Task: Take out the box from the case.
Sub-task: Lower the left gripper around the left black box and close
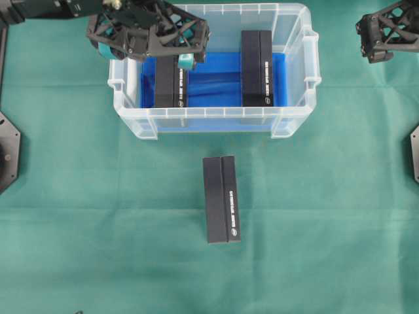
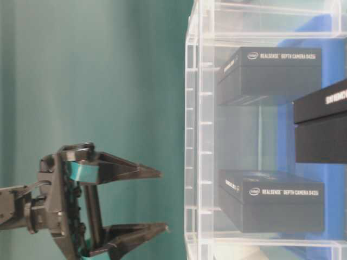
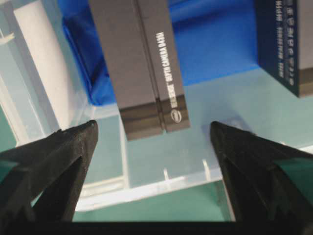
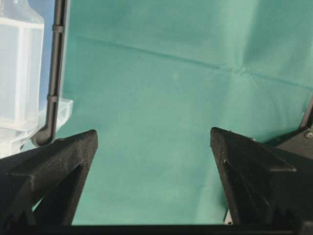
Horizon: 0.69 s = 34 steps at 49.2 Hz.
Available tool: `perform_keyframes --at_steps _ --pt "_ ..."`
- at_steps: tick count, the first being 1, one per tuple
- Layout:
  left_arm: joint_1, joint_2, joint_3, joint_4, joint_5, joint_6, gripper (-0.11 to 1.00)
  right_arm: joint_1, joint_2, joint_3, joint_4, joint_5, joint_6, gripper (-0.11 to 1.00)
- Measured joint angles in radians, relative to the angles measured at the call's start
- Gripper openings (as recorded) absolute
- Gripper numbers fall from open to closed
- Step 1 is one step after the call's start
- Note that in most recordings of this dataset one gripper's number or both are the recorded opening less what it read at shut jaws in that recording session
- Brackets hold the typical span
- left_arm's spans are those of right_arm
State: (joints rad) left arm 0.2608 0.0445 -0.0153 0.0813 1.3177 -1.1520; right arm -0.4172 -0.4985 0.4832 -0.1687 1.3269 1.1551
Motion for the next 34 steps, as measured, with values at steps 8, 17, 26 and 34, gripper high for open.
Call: perform_keyframes --at_steps 8,17,26,34 --pt "0.000 0.023 0.021 0.000 -0.026 0.000 0.96 0.002 -0.003 0.005 0.000 0.000 0.000 0.94" --pt "0.000 0.043 0.037 0.003 -0.054 0.000 0.96 0.002 -0.003 0.005 0.000 0.000 0.000 0.94" --pt "0.000 0.049 0.074 0.003 -0.071 -0.005 0.96 0.006 -0.003 0.006 0.002 0.000 0.000 0.94" --pt "0.003 0.051 0.104 0.003 -0.112 -0.025 0.96 0.006 -0.003 0.006 0.000 0.000 0.000 0.94"
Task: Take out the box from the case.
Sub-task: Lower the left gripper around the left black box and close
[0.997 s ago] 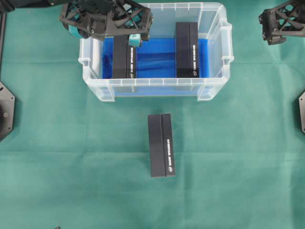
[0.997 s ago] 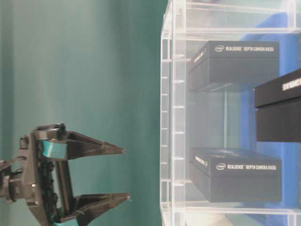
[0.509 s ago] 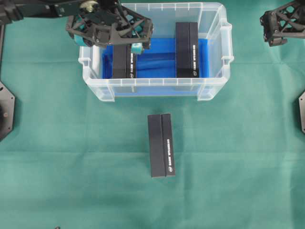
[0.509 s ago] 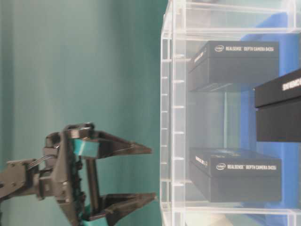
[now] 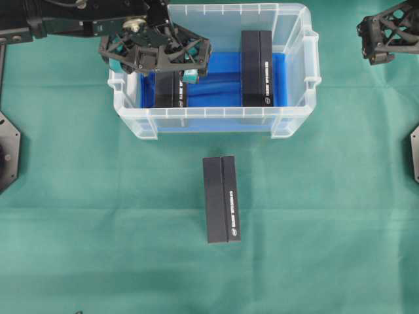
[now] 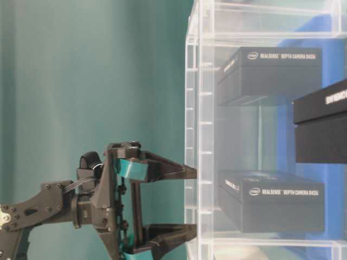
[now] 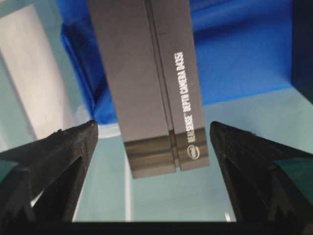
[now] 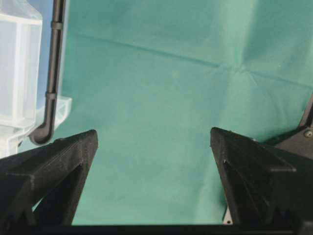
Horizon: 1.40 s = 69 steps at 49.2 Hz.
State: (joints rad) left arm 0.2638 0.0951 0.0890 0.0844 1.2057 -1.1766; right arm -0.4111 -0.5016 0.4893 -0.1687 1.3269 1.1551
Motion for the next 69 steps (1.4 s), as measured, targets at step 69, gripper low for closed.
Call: perform_keyframes --at_steps 69 --pt "0.017 0.071 0.086 0.002 -0.138 -0.043 0.96 0.011 -0.002 0.000 0.002 -0.040 0.000 0.94"
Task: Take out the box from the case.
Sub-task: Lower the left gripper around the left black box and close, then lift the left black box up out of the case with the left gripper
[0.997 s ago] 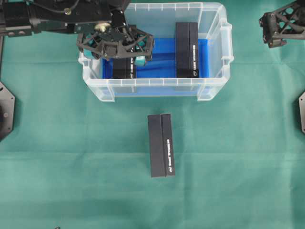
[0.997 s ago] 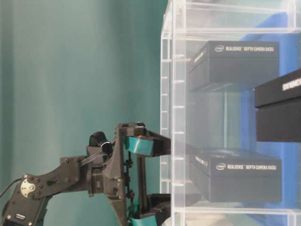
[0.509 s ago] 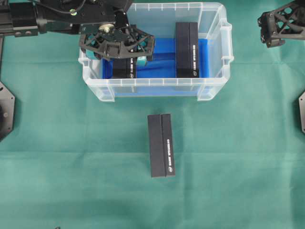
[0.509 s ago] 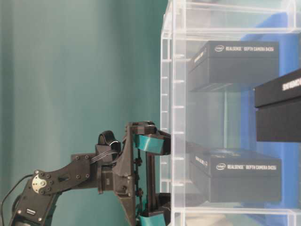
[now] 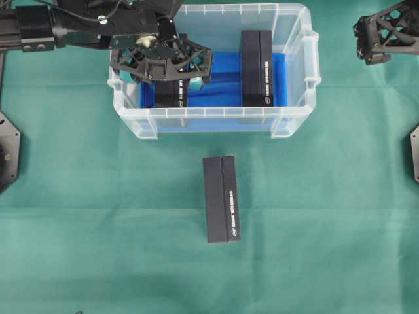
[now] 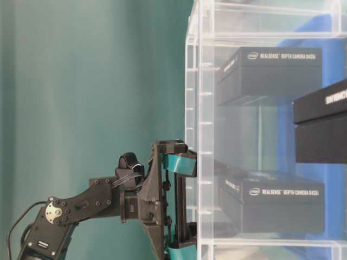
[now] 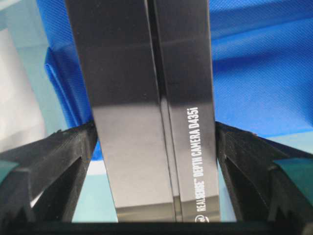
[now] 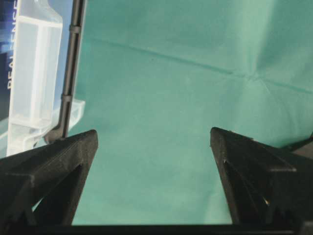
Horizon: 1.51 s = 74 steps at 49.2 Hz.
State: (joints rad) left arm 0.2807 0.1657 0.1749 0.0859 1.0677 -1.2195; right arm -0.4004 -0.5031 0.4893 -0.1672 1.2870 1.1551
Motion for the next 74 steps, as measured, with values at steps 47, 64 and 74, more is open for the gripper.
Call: perform_keyframes --at_steps 47,64,74 --pt "0.005 -0.009 0.006 -0.017 -0.015 0.000 0.62 0.017 0.002 0.002 0.000 0.000 0.000 0.94" --pt "-0.006 -0.034 -0.018 -0.023 0.084 -0.002 0.62 0.018 0.000 0.002 0.000 -0.003 0.000 0.94" --pt "-0.009 -0.051 -0.106 -0.023 0.163 0.008 0.62 0.018 0.002 0.002 0.000 -0.015 0.000 0.94"
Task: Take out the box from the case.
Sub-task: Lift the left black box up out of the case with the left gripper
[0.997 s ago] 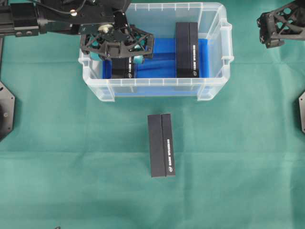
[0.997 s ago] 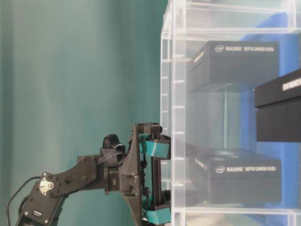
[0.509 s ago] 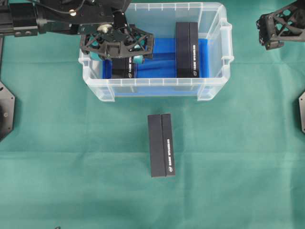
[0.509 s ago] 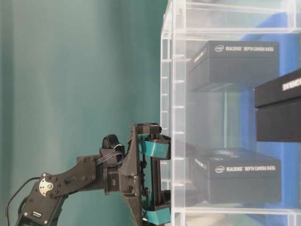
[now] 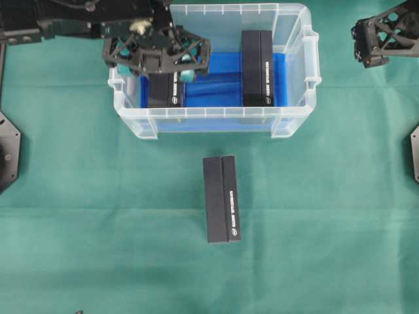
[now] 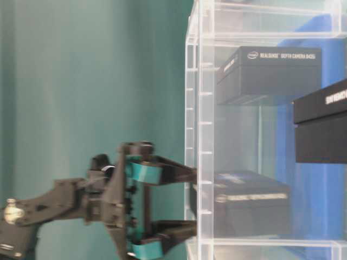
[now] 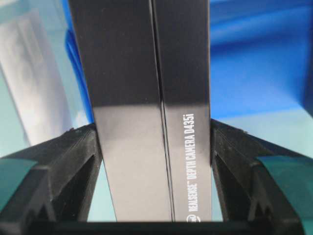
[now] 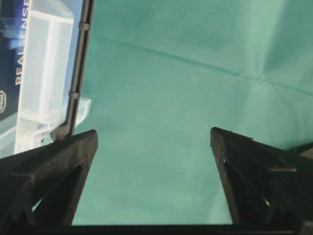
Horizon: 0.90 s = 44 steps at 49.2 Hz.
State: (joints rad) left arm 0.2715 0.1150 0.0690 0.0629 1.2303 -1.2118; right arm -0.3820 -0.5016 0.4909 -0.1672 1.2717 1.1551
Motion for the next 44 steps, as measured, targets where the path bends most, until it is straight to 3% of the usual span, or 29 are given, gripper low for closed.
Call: perform_keyframes --at_steps 44 --pt "-0.005 -0.098 -0.321 0.000 0.350 0.011 0.62 -0.002 -0.002 0.000 -0.003 -0.015 -0.002 0.94"
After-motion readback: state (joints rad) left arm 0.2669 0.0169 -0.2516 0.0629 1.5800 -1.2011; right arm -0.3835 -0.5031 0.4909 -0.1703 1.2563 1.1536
